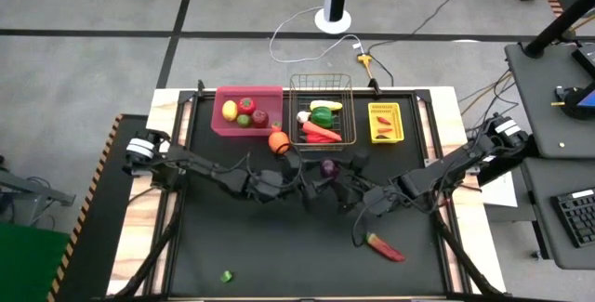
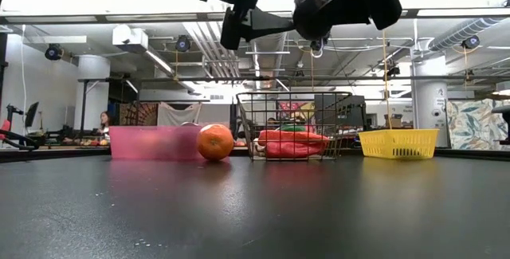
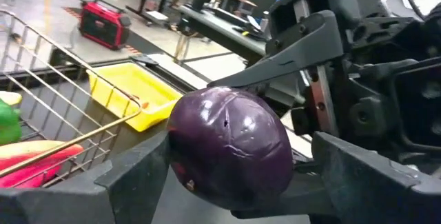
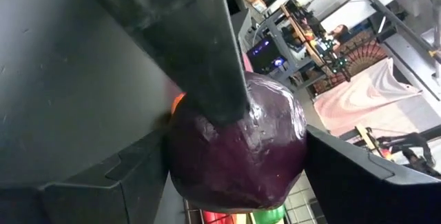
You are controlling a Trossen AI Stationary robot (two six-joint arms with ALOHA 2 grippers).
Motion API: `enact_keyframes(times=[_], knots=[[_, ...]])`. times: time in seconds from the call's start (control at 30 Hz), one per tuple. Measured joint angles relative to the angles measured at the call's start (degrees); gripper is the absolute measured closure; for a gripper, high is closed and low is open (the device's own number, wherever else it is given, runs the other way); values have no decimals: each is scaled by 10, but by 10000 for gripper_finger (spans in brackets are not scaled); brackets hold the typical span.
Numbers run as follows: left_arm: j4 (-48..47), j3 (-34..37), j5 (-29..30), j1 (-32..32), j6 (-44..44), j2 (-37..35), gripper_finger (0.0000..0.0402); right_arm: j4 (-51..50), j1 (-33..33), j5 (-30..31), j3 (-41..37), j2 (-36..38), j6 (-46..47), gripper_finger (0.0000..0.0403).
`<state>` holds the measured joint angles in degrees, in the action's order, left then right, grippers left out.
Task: Sort produce into baskets
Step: Put the violet plum into the gold mesh basket
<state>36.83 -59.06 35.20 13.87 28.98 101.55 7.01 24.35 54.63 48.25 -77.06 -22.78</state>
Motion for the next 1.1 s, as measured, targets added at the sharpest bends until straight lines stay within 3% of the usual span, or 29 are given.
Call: enact_keyframes(times=[0.37, 0.8, 1.1], knots=[[-5, -9, 21, -2, 5, 6, 72, 1, 0, -2, 0, 0, -3, 113], [-15, -10, 25, -3, 8, 6, 159, 2, 0, -15, 0, 0, 2, 113], [-15, -10, 25, -3, 5, 6, 168, 2, 0, -12, 0, 0, 14, 103]])
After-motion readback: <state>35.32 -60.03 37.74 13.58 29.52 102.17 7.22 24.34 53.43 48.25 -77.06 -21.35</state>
